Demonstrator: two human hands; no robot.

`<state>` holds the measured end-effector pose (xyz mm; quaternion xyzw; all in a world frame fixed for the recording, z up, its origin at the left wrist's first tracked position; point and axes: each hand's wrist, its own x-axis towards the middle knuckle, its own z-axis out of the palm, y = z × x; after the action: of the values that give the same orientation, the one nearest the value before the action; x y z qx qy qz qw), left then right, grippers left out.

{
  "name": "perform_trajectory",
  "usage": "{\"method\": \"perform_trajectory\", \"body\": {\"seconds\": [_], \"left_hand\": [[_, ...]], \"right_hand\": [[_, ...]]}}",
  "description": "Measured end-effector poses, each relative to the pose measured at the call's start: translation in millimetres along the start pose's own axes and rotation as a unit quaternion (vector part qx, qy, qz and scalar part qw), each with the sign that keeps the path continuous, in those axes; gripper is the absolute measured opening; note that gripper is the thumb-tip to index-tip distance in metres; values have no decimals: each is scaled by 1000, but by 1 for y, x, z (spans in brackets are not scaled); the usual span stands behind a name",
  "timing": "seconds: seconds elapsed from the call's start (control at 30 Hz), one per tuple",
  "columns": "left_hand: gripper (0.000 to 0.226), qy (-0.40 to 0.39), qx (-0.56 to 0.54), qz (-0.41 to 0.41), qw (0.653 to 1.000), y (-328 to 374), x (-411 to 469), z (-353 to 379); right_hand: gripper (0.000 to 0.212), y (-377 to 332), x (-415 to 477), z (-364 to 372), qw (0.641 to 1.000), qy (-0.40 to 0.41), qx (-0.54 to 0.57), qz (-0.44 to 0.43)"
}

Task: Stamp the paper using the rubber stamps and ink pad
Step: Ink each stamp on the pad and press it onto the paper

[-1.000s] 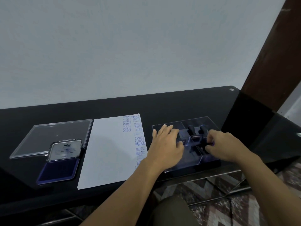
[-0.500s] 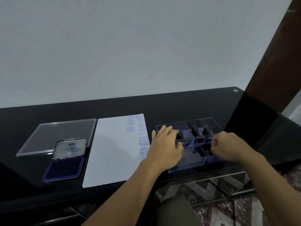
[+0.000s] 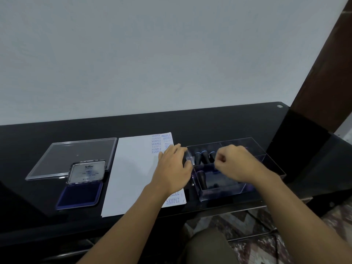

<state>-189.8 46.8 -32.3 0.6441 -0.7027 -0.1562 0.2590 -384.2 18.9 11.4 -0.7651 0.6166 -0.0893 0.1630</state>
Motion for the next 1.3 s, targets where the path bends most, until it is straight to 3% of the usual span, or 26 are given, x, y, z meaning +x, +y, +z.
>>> {"method": "perform_trajectory", "body": {"seconds": [0.33, 0.83, 0.93, 1.07, 1.23, 1.3], "left_hand": [[43, -2, 14, -6, 1000, -13, -14, 3], [45, -17, 32, -16, 999, -25, -22, 0], [45, -16, 32, -13, 999, -28, -24, -3], [45, -18, 33, -19, 999, -32, -26, -10], [48, -11, 35, -31, 999, -46, -32, -26], [48, -4, 31, -36, 999, -56, -36, -36]], "right_hand": [[42, -27, 7, 41, 997, -37, -8, 60], [36, -28, 3, 35, 992, -25, 44, 113], [42, -31, 0, 19, 992, 7, 74, 98], [35, -47, -4, 1, 994, 52, 74, 56], [20, -76, -1, 0, 991, 41, 125, 4], [23, -88, 2, 4, 990, 34, 139, -10]]}}
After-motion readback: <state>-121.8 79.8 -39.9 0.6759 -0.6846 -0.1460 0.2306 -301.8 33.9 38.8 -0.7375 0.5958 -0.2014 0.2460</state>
